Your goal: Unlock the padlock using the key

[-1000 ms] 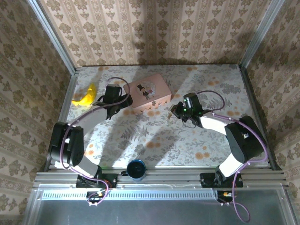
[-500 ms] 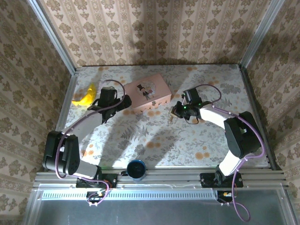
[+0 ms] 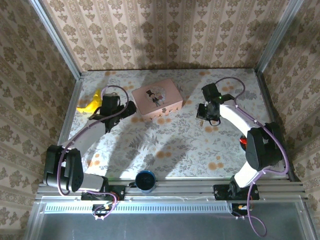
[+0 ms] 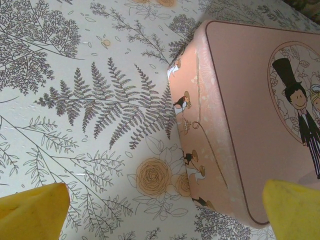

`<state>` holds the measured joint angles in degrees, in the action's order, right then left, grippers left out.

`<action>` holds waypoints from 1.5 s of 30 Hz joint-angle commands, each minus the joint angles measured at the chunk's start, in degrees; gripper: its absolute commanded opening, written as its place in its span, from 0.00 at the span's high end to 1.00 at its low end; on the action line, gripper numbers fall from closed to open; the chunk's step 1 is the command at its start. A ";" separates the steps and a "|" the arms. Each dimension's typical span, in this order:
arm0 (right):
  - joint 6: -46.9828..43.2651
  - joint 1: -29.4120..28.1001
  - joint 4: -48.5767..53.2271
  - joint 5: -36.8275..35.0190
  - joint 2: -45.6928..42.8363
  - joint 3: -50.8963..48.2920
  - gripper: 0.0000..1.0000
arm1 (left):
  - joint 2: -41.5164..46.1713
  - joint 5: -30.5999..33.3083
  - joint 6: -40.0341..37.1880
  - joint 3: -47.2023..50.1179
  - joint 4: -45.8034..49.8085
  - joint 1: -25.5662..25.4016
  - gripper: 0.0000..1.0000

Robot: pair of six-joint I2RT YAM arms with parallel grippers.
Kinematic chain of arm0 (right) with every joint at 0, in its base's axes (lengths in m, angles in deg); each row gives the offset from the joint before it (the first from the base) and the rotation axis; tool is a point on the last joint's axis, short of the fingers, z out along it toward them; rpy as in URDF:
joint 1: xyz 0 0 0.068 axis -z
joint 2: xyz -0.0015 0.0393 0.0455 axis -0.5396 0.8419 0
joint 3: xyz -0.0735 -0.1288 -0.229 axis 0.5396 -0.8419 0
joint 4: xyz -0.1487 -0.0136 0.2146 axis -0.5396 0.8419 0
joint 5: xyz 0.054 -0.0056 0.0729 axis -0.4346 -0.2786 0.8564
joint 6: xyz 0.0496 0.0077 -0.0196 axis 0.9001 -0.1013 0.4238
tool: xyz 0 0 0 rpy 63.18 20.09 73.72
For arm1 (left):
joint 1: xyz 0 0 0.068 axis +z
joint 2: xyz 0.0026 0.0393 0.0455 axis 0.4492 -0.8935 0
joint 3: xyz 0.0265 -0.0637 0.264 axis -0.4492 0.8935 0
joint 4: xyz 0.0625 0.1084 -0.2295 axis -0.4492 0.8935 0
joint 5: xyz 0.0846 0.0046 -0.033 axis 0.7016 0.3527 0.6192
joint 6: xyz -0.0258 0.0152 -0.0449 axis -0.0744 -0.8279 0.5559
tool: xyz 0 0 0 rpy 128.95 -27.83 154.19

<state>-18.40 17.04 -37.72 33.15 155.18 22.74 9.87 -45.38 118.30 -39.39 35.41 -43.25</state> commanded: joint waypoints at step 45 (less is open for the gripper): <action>-3.65 -8.75 10.08 -11.69 22.22 19.48 0.78 | -4.70 -5.92 2.73 0.24 -5.02 0.63 0.00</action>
<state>-22.40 8.34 -27.47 20.12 180.53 41.74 5.52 -50.39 120.25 -37.97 31.08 -43.07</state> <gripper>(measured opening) 0.214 0.999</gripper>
